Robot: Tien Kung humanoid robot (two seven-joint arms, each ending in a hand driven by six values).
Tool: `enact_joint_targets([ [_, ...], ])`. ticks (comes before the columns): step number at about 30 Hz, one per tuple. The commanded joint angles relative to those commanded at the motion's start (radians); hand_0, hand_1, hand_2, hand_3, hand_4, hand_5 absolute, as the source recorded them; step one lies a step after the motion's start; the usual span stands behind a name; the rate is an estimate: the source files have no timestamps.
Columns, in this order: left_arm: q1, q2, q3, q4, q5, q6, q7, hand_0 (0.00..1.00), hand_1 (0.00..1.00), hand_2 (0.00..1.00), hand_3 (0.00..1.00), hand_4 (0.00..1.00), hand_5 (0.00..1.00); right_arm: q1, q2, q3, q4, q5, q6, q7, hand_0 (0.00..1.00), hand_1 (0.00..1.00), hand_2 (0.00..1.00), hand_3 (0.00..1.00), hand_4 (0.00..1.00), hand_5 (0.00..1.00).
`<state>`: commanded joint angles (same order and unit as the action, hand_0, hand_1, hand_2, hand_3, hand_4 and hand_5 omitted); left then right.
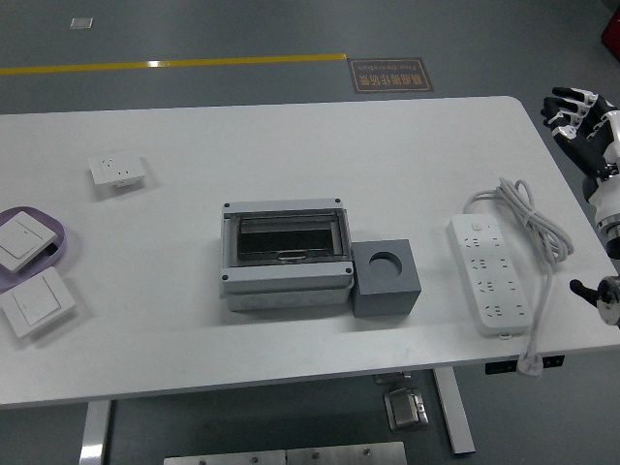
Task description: Pick up the cylinder from the cube,place it in the box,flap close box
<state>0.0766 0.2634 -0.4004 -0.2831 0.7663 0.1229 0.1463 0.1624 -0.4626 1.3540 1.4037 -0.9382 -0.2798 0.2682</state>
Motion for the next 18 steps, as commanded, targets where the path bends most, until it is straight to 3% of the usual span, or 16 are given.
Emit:
enact_joint_targets([
  [18, 0.003, 0.001, 0.008, 0.002, -0.012, 0.001, -0.004, 0.607, 0.627, 0.644, 0.673, 0.714, 0.271, -0.013, 0.009, 0.003, 0.009, -0.024, -0.006, 0.046, 0.709, 0.645, 0.658, 0.629, 0.799, 0.290],
])
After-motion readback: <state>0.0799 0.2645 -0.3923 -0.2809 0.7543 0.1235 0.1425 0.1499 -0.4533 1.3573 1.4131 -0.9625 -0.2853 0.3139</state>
